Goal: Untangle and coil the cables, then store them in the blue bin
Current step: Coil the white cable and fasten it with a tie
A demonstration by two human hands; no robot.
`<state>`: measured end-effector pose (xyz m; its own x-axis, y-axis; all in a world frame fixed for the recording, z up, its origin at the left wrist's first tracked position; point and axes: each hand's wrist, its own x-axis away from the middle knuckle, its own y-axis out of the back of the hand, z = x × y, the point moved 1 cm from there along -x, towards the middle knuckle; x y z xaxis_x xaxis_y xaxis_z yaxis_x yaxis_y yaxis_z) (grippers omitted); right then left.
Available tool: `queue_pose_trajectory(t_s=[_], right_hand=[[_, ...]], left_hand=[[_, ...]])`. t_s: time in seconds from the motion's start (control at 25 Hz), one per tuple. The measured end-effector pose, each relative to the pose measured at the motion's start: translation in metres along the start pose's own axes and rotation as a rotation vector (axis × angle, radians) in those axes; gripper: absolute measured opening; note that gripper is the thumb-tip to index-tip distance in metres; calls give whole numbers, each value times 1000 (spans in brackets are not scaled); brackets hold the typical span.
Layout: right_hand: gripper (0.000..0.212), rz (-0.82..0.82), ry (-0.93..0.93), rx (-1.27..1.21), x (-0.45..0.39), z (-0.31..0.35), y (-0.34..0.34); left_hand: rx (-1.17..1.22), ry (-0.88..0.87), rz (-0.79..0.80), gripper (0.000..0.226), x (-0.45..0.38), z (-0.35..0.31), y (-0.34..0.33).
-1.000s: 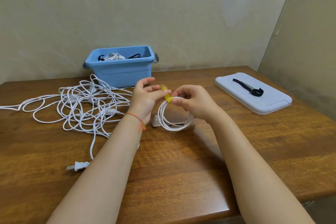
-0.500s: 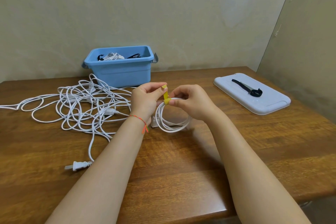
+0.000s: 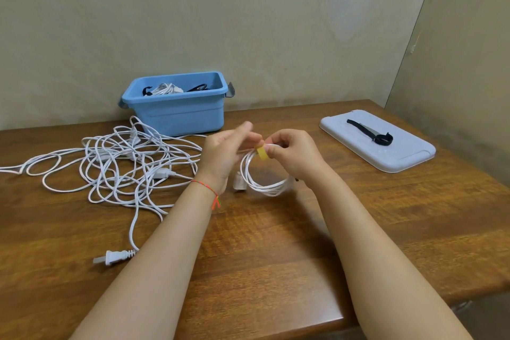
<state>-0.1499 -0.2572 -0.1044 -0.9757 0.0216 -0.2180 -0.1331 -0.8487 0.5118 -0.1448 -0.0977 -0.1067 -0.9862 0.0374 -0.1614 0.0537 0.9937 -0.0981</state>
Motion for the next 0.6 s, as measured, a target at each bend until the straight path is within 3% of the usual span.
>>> queue_pose_trajectory(t_s=[0.08, 0.16, 0.28, 0.6], right_hand=[[3, 16, 43, -36, 1, 3, 0], [7, 26, 92, -26, 2, 5, -2], [6, 18, 132, 17, 1, 5, -5], [5, 107, 36, -54, 4, 5, -4]], left_hand=[[177, 80, -79, 13, -1, 0, 2], [91, 83, -87, 5, -4, 3, 5], [-73, 121, 33, 8, -4, 4, 9], [-233, 59, 118, 18, -3, 2, 15]])
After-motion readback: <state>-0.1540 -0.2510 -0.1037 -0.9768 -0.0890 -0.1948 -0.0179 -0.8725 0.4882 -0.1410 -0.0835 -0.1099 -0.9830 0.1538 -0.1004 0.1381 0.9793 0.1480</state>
